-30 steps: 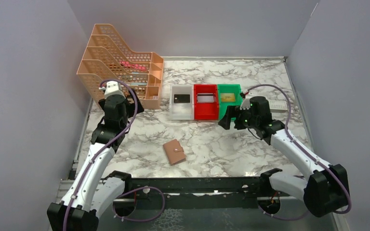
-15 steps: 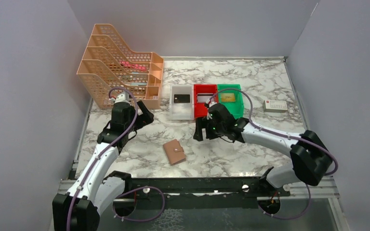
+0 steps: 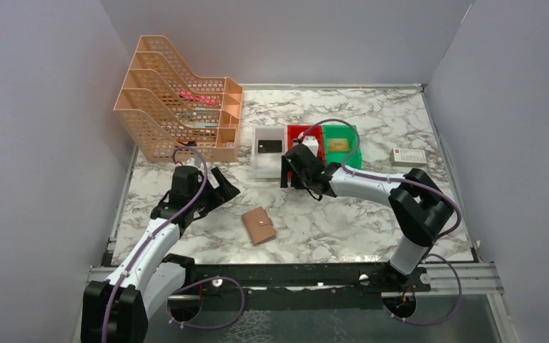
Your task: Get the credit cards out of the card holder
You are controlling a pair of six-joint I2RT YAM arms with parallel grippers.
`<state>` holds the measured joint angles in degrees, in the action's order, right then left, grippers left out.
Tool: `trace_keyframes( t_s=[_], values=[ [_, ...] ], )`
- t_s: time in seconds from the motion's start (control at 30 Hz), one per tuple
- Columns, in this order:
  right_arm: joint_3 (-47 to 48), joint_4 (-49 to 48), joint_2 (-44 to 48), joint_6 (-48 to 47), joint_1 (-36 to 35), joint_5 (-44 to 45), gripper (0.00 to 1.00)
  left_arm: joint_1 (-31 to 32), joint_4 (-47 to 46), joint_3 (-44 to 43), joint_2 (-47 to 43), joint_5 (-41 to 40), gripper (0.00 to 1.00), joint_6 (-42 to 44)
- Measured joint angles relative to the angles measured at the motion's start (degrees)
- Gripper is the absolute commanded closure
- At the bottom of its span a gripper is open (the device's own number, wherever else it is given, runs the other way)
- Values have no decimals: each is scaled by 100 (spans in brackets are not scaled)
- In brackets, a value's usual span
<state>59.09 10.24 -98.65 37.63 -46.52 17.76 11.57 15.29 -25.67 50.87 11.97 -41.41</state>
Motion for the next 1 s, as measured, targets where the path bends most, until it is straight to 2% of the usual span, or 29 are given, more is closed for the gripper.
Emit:
trace_keyframes(
  t_s=[0.17, 0.3, 0.5, 0.63, 0.83, 1.0],
  values=[
    [214, -85, -345, -225, 20, 472, 16, 11, -131, 142, 125, 507, 8, -13],
    [168, -122, -433, -494, 109, 549, 17, 142, -201, 234, 186, 684, 13, -11],
    [87, -221, -385, -881, 463, 380, 17, 730, -232, 341, 376, 699, 16, -39],
    [-389, -330, 120, -970, 527, -339, 17, 1108, -238, 485, 372, 684, 22, -118],
    [-1202, -774, 1174, -789, 516, -1869, 18, 1209, -236, 748, 164, 662, 32, -271],
    [-1768, -1213, 1397, -413, 411, -2846, 22, 1259, -240, 866, 0, 671, 42, -387]
  ],
)
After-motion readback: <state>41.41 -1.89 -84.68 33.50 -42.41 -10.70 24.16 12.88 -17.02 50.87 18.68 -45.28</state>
